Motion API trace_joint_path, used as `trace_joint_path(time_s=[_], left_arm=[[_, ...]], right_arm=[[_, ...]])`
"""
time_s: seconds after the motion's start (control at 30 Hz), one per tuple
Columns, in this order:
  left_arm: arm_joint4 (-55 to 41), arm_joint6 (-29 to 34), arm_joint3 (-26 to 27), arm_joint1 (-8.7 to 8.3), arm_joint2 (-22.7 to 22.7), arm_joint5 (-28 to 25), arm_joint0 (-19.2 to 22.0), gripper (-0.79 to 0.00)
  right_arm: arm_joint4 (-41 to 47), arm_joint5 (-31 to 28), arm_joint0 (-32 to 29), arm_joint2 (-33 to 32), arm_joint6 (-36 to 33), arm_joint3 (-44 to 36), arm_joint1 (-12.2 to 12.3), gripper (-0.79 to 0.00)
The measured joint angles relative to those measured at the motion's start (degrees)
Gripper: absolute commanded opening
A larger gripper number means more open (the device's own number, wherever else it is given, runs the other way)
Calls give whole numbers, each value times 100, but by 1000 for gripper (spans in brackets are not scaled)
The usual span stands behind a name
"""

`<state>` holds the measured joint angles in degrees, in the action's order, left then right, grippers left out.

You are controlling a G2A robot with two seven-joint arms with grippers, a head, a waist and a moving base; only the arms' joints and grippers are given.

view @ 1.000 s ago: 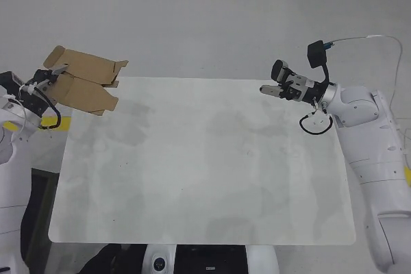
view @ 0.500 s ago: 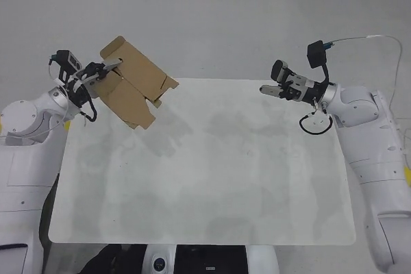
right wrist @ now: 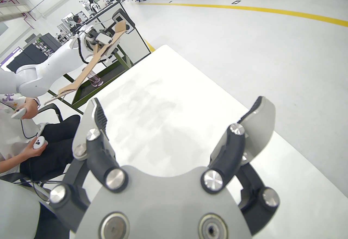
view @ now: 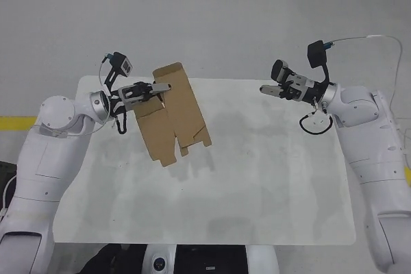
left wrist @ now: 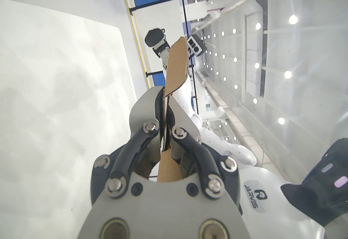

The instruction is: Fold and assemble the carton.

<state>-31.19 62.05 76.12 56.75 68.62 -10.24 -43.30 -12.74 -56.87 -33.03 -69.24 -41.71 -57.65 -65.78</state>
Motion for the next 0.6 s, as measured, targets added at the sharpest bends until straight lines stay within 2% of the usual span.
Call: trace_joint_path(time_s=[0.3,0.6], left_arm=[[121,679,-43,135,-539,-533,369,-785],[152,673,-56,140,-560,-553,379,-785]], right_arm=[[0,0,0,0,0,0,0,0],[0,0,0,0,0,0,0,0]])
